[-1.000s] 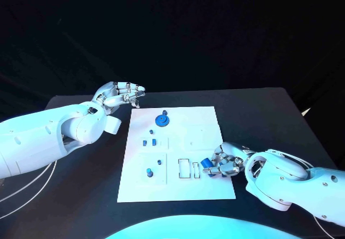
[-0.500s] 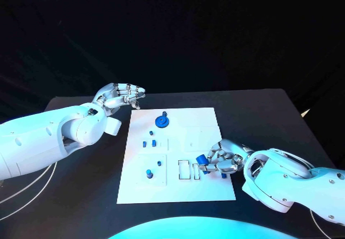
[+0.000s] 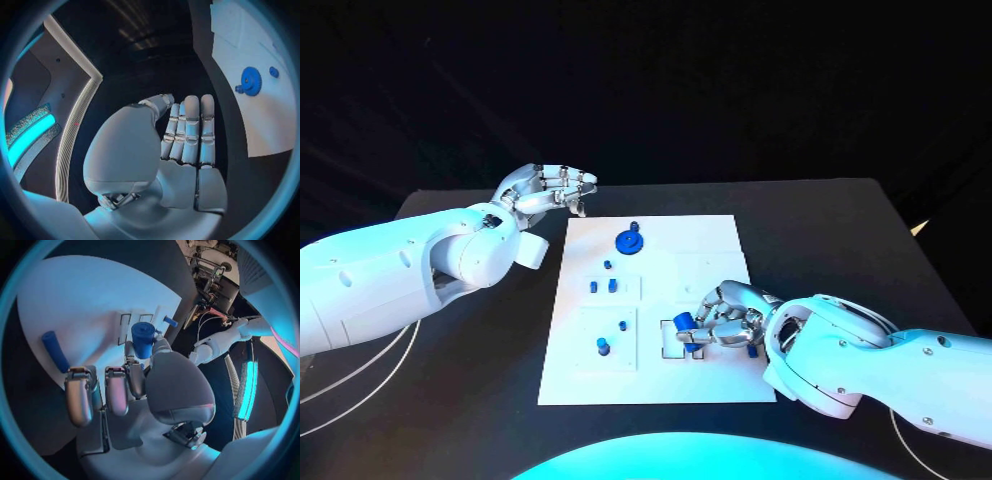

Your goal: Assemble the parts on the task board

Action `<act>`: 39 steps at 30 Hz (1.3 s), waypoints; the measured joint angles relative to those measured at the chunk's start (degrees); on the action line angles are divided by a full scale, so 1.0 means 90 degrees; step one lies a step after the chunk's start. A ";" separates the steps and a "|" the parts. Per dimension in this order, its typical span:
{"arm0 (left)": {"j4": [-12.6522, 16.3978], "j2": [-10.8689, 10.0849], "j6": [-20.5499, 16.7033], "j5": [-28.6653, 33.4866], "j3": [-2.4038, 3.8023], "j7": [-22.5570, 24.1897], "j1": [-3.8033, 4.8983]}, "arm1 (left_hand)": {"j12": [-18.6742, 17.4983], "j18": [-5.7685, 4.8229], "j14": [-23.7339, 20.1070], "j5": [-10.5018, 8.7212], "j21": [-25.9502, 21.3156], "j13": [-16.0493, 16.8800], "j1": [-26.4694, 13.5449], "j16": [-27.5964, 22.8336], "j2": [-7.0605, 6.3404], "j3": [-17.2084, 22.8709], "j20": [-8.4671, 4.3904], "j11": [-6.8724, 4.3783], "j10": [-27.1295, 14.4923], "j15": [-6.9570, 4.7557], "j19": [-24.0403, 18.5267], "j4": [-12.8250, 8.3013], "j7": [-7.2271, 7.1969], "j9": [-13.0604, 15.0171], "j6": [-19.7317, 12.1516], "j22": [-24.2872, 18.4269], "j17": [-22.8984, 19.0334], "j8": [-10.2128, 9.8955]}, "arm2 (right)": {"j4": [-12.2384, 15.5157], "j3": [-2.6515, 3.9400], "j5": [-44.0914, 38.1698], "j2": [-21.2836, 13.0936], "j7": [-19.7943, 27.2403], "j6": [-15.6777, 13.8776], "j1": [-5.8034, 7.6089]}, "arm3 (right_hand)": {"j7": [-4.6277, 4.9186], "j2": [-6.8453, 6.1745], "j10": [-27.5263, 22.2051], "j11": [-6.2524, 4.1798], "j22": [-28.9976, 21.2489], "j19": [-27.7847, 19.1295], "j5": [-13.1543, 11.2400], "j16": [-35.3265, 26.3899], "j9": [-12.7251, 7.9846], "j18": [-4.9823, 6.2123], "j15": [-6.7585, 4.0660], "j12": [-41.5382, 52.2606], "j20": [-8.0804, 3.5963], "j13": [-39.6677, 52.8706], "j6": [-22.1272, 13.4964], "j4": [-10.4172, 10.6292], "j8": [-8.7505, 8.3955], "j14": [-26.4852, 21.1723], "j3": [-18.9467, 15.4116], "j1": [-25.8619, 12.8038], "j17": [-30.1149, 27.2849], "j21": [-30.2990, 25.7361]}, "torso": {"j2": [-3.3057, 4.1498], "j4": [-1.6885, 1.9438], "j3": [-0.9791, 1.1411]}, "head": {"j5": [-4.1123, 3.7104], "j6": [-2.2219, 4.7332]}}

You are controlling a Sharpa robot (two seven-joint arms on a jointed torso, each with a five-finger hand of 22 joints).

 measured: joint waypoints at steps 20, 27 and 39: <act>0.0016 0.0004 0.0024 -0.0004 -0.0001 -0.0011 0.0001 | 0.0000 0.0000 0.0000 0.0000 0.0000 -0.0007 0.0000 0.0000 0.0000 0.0000 0.0000 0.0024 -0.0023 0.0000 0.0000 0.0000 0.0023 -0.0001 -0.0023 -0.0004 -0.0001 0.0000 | -0.0335 0.0006 -0.0010 0.0430 -0.0068 0.0258 -0.0010 | -0.0079 0.0003 0.0022 -0.0022 -0.0001 0.0000 -0.0021 0.0000 -0.0007 0.0000 -0.0023 0.0000 0.0000 -0.0002 0.0081 0.0007 0.0029 -0.0023 -0.0080 -0.0124 0.0005 0.0000 | -0.0002 -0.0009 0.0000 | 0.0051 -0.0024; 0.0020 -0.0002 0.0027 -0.0006 -0.0001 -0.0017 0.0001 | 0.0000 0.0000 -0.0023 0.0000 -0.0024 -0.0006 0.0000 0.0000 0.0000 0.0000 0.0000 0.0024 -0.0023 0.0023 0.0000 0.0000 0.0023 -0.0001 -0.0023 -0.0004 -0.0002 0.0000 | -0.0378 0.0001 -0.0051 0.0466 -0.0124 0.0400 -0.0012 | -0.0176 0.0067 0.0022 -0.0022 -0.0002 0.0023 -0.0235 0.0000 0.0004 0.0000 -0.0046 -0.0059 -0.0023 -0.0002 0.0222 0.0009 0.0033 0.0000 -0.0382 -0.0464 0.0004 -0.0044 | -0.0003 -0.0009 0.0001 | 0.0059 -0.0037; 0.0023 -0.0014 0.0031 -0.0010 -0.0001 -0.0025 0.0001 | 0.0000 0.0000 -0.0023 0.0000 -0.0024 -0.0006 0.0000 0.0000 0.0000 0.0000 0.0000 0.0023 -0.0023 0.0023 0.0000 0.0000 0.0023 -0.0001 -0.0023 -0.0003 -0.0003 0.0000 | -0.0398 -0.0001 -0.0247 0.0484 -0.0208 0.0424 -0.0015 | -0.0145 -0.0281 0.0022 -0.0022 0.0003 0.0023 -0.1463 -0.0036 0.0019 0.0000 -0.0046 -0.0185 -0.0023 -0.0003 0.0190 0.0035 0.0128 0.0000 -0.0561 -0.1610 0.0003 -0.0124 | -0.0002 -0.0009 0.0003 | 0.0065 -0.0033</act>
